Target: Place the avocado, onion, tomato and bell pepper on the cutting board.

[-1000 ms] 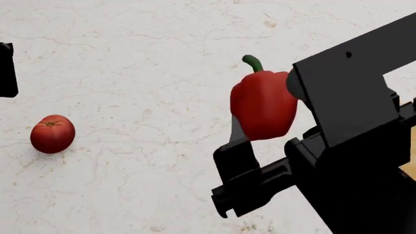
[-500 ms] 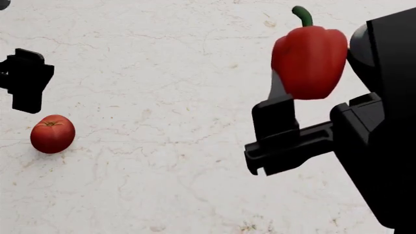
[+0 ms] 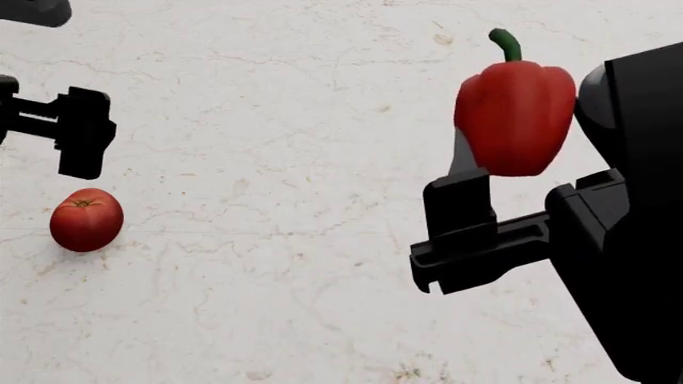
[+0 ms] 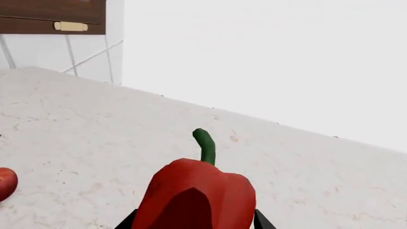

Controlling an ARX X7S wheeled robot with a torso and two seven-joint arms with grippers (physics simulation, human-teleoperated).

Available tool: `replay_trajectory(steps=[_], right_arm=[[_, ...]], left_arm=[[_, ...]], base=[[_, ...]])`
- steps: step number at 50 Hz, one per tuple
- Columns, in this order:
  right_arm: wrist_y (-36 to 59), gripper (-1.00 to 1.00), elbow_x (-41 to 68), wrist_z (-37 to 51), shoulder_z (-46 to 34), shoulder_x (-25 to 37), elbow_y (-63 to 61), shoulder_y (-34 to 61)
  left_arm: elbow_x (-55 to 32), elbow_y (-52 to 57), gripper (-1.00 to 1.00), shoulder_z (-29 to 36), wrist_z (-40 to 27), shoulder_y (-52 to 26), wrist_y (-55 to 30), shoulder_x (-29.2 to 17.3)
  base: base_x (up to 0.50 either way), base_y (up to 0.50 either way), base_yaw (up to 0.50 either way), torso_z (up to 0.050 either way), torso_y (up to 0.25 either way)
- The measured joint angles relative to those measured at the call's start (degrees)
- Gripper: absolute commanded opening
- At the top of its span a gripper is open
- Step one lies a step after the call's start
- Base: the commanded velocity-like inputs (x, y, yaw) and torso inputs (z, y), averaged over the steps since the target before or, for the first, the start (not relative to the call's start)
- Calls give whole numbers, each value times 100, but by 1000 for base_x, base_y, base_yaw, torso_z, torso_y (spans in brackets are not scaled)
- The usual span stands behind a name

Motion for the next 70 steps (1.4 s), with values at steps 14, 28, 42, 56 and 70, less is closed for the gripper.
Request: replay_trajectory(steps=[14,28,42,56,70], right_arm=[[-118,-100,16,6,93,112,-126,-195],[-153,-100,93,66,89,166,-195,-233],[-184,-100,162,110,84,221,-260,-279],[-199,-100,213,153,51,234,-293,-279],[-220,-100,256,194,26,246,-323,-280]], left_arm=[[485,-477,100,428,534,230,481,143],[816,-910,100,678,922,504,915,228],[1099,-1324,100,865,1273,713,1330,335],[1130,-1403,100,897,1338,1057,1530,333],[1100,-1204,-100,806,1231,1357,1648,203]], base=[[0,0,0,0,0],[0,0,0,0,0],[0,0,0,0,0],[0,0,0,0,0],[0,0,0,0,0]])
